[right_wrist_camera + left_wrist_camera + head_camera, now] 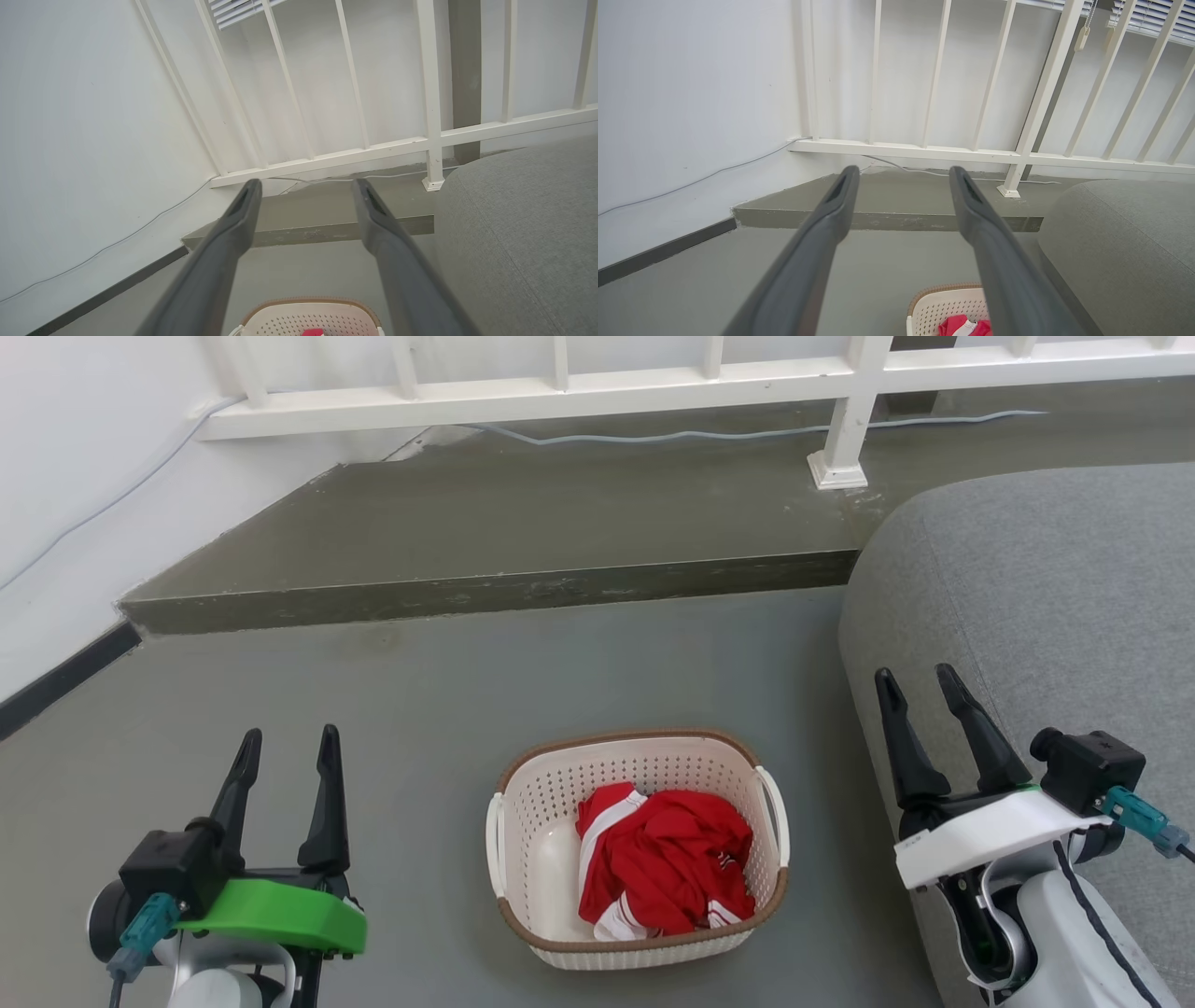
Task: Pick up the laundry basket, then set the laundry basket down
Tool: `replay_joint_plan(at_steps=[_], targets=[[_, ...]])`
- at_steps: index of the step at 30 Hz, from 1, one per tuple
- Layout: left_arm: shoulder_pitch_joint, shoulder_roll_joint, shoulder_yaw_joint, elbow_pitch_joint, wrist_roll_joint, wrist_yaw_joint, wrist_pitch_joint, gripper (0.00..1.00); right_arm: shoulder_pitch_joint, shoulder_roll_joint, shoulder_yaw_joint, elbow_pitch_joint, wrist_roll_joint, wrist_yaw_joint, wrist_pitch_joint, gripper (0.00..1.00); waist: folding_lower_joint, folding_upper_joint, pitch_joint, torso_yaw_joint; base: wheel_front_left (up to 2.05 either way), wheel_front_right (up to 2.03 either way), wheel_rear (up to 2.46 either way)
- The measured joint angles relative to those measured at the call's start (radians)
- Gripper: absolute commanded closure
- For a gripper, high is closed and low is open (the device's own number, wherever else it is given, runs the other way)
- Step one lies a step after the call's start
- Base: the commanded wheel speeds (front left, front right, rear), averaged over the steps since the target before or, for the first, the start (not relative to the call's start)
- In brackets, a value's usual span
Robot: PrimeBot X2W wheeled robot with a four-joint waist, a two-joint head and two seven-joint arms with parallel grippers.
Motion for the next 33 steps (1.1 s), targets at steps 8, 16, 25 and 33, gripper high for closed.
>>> replay_joint_plan(at_steps=[8, 16, 25, 33], targets=[[-0.003, -0.001, 0.005, 0.0, 0.0, -0.002, 0.0, 0.0, -0.001, 0.009, -0.015, 0.006, -0.006, 0.0, 0.0, 0.0, 0.0, 0.0, -0.003, -0.001, 0.0, 0.0, 0.0], [-0.003, -0.001, 0.006, 0.0, -0.002, -0.002, 0.0, 0.0, -0.001, 0.016, -0.026, 0.011, -0.02, 0.002, 0.0, 0.0, 0.0, 0.0, -0.003, -0.001, 0.0, 0.0, 0.0], [-0.003, -0.001, 0.005, -0.012, -0.006, -0.002, -0.003, 0.0, -0.015, 0.016, -0.028, 0.013, -0.035, 0.01, 0.0, 0.0, 0.0, 0.0, 0.03, -0.01, 0.0, 0.0, 0.0], [-0.018, -0.002, 0.005, -0.015, -0.015, -0.002, -0.003, 0.0, -0.061, 0.016, -0.027, 0.03, -0.047, 0.01, 0.0, 0.0, 0.0, 0.0, 0.099, -0.023, 0.0, 0.0, 0.0]])
